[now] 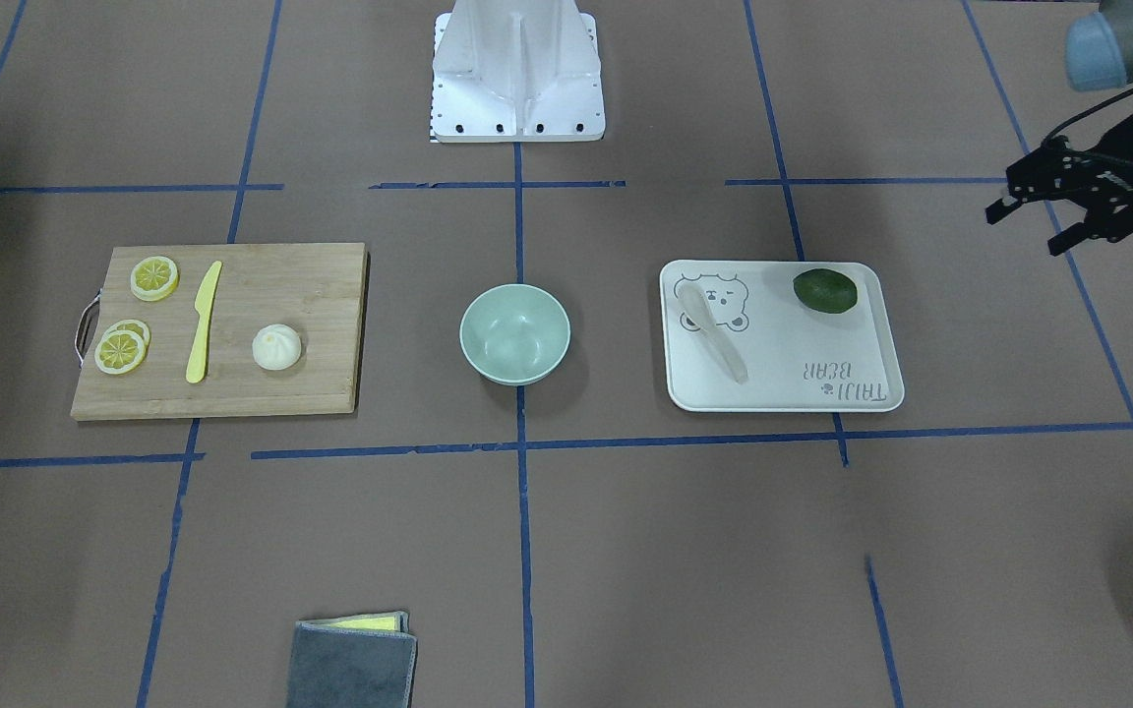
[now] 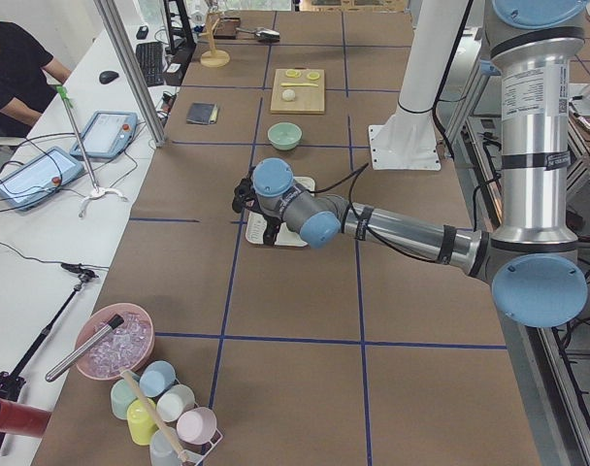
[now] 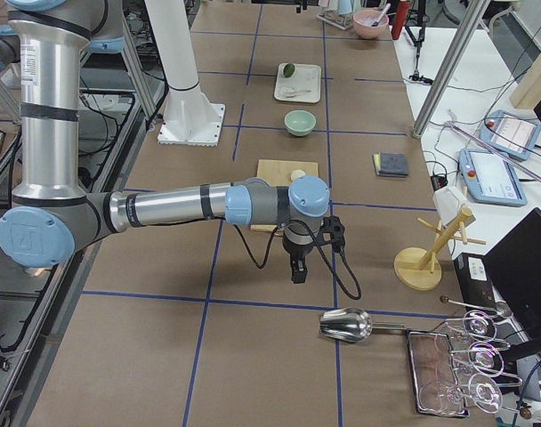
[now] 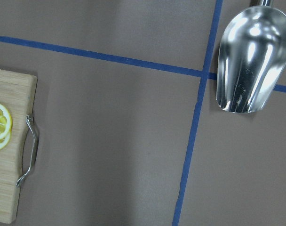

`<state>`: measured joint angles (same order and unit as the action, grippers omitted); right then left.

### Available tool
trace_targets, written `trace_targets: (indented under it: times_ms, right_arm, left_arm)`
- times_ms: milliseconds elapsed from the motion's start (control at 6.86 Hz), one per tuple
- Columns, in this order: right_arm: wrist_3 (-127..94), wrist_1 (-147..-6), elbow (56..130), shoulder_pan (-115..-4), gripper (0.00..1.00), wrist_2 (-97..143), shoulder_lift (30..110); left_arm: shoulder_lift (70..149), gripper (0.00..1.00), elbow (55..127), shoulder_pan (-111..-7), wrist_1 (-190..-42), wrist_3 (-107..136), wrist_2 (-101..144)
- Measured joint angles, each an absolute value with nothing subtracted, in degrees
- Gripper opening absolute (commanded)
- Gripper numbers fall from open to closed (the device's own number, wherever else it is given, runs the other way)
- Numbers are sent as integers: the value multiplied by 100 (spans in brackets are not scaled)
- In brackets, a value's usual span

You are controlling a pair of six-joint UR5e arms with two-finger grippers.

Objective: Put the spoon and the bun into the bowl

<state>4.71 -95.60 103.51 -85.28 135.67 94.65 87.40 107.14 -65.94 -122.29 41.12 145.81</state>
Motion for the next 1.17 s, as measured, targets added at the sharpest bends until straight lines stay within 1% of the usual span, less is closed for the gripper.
trace_targets:
  times_ms: [292,583,729,1021,1167]
  right_arm:
    - [463,-9308,10309,-8478,100,13595,9486]
    - [465,-9260,10238,-8416,100,13636,9491]
    - [466,-9256,10215,-8397,100,13700,9492]
    - [472,-9253,10143,-8372,100,13758,9487]
    - [474,-9251,10120,-8361,100,13786,9484]
  left_arm:
    - [9746,100,10673,-5411,-12558,6987,13841]
    - [10656,97,10434,-4374,-11890,8523,12652]
    - [10971,95,10337,-4000,-11328,8749,11926]
    - [11208,94,10226,-3657,-10561,8779,11028]
    - [11243,88,10118,-3598,-10397,8650,10675]
